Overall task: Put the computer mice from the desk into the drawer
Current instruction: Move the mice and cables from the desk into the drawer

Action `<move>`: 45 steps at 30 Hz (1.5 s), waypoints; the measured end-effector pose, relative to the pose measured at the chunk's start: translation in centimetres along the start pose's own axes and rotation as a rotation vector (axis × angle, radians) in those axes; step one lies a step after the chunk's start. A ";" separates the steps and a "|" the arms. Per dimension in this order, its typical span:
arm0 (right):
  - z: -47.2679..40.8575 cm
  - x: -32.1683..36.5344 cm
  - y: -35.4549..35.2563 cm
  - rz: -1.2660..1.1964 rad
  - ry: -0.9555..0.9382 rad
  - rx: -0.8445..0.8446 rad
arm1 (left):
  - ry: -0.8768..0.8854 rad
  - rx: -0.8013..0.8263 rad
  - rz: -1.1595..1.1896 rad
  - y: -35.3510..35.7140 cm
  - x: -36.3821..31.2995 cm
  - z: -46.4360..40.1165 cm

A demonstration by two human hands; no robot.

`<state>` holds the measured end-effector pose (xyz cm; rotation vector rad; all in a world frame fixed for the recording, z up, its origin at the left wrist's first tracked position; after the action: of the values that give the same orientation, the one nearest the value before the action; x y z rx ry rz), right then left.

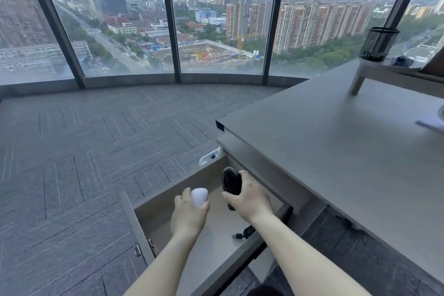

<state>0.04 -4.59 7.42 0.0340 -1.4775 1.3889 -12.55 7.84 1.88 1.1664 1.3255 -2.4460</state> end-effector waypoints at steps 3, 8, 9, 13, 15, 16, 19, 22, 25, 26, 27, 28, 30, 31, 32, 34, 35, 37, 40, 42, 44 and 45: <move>-2.1 -1.9 2.5 0.146 0.112 0.069 | -0.074 0.073 -0.049 2.4 1.2 -1.6; -5.0 -4.1 5.9 0.319 0.265 0.171 | -0.134 0.105 -0.136 5.1 2.4 -3.4; -5.3 -4.6 6.5 0.333 0.291 0.192 | -0.143 0.103 -0.164 5.5 2.7 -3.6; -5.9 -6.3 7.7 0.361 0.375 0.217 | -0.161 0.069 -0.302 6.1 3.7 -4.2; -5.9 -6.6 7.8 0.356 0.390 0.222 | -0.167 0.070 -0.326 6.0 3.7 -4.4; -5.7 -6.4 7.6 0.350 0.386 0.227 | -0.173 0.068 -0.320 5.7 3.6 -4.3; -4.7 -4.5 5.5 0.316 0.270 0.170 | -0.121 -0.011 -0.226 4.1 1.8 -3.8; -2.3 -1.8 1.1 0.255 0.093 0.031 | 0.149 -0.117 -0.037 2.6 -3.0 -2.4; 1.4 -0.4 -4.8 0.204 -0.027 -0.162 | 0.453 -0.171 0.120 2.2 -10.1 0.9; 2.9 -0.4 -6.9 0.184 -0.046 -0.235 | 0.526 -0.173 0.164 2.4 -12.5 2.4; 4.6 -0.6 -9.1 0.170 -0.058 -0.308 | 0.584 -0.159 0.200 2.8 -14.9 3.9; 6.5 -1.1 -11.4 0.164 -0.062 -0.381 | 0.637 -0.133 0.224 3.5 -17.2 5.6; 10.4 -3.1 -15.7 0.162 -0.043 -0.526 | 0.741 -0.050 0.232 5.9 -21.5 8.7; 12.4 -4.6 -17.8 0.158 -0.019 -0.595 | 0.790 0.007 0.216 7.5 -23.5 10.2; 14.5 -6.4 -19.7 0.153 0.015 -0.659 | 0.836 0.078 0.190 9.5 -25.4 11.6; 18.5 -10.8 -23.3 0.144 0.112 -0.768 | 0.905 0.242 0.127 13.9 -28.9 14.6; 20.5 -13.2 -25.0 0.152 0.167 -0.814 | 0.928 0.316 0.088 16.2 -30.3 16.0; 24.3 -18.2 -27.8 0.194 0.295 -0.887 | 0.971 0.408 -0.002 20.5 -32.9 18.7; 29.3 -25.1 -30.9 0.243 0.573 -0.903 | 0.996 0.513 -0.138 26.3 -36.2 21.6; 31.8 -28.9 -31.9 0.249 0.743 -0.833 | 0.999 0.553 -0.221 29.6 -38.0 22.8; 33.3 -31.8 -32.2 0.201 0.854 -0.740 | 1.004 0.561 -0.308 32.3 -39.7 23.6; 33.8 -32.8 -32.2 0.183 0.880 -0.706 | 1.010 0.553 -0.366 33.5 -40.4 23.9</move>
<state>13.32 -59.39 15.98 -1.0431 -1.1227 0.7571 16.61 -40.21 14.73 2.7700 1.0627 -2.6188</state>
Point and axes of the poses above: each hand's wrist, its own z-axis away from the middle knuckle, its own y-axis out of the palm, x = y × z, the point moved 5 cm from there along -z, towards the middle knuckle, and after that the axes turned 13 degrees about x, right-handed, at the moved point
